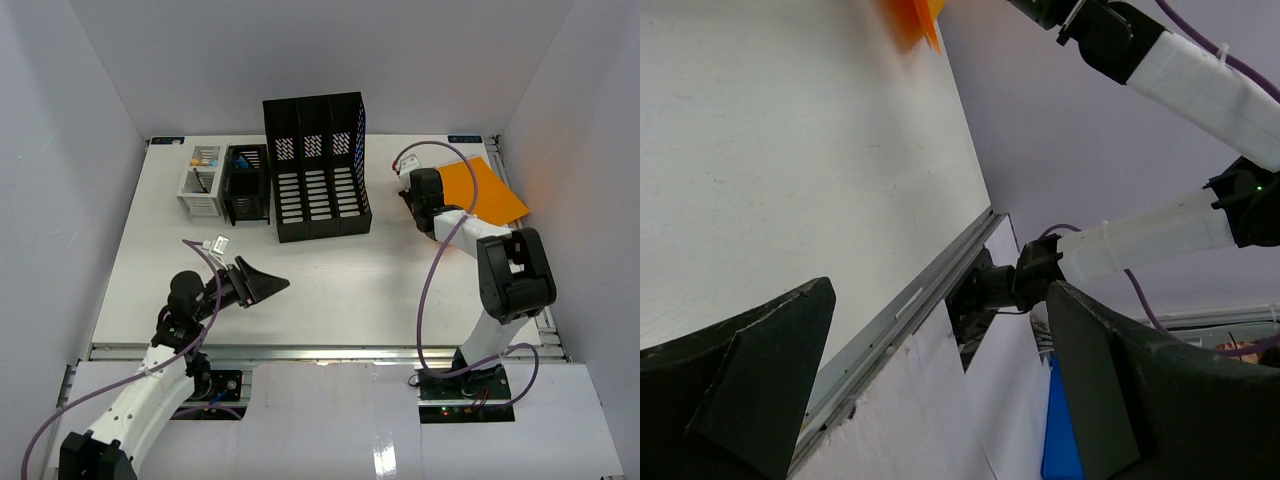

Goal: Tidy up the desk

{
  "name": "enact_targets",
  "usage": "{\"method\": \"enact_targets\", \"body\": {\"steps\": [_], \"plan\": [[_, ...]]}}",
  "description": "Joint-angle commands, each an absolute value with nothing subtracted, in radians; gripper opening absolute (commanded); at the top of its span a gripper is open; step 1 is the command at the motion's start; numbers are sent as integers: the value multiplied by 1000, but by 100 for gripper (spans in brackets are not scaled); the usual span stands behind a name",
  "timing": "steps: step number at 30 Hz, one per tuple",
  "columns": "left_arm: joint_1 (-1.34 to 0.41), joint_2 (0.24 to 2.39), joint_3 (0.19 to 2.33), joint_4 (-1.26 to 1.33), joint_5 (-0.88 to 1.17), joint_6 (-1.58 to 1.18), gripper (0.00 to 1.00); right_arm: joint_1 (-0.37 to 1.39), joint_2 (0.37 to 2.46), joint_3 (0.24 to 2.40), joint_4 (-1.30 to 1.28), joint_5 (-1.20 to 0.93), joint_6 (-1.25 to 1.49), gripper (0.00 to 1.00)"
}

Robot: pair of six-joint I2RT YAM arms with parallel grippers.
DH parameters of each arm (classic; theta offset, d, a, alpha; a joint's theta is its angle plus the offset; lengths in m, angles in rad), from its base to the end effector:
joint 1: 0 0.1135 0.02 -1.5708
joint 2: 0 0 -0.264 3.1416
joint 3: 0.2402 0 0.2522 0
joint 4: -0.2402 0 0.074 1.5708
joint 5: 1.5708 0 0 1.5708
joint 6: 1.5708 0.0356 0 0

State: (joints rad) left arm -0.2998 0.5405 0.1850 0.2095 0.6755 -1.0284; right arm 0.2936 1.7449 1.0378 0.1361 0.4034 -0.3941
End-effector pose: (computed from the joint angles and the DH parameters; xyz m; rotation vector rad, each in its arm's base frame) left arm 0.1318 -0.0640 0.2055 -0.1360 1.9458 -1.5099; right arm 0.3685 0.0968 0.2023 -0.4909 2.0721 -0.4903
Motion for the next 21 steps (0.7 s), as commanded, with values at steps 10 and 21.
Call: {"method": "enact_targets", "body": {"steps": [10,21], "plan": [[-679,1130,353,659,377,-1087,98,289,1247,804,-184,173,-338,8],[-833,1623,698,812,292,-1129,98,305,928,709,-442,9,-436,8]]}}
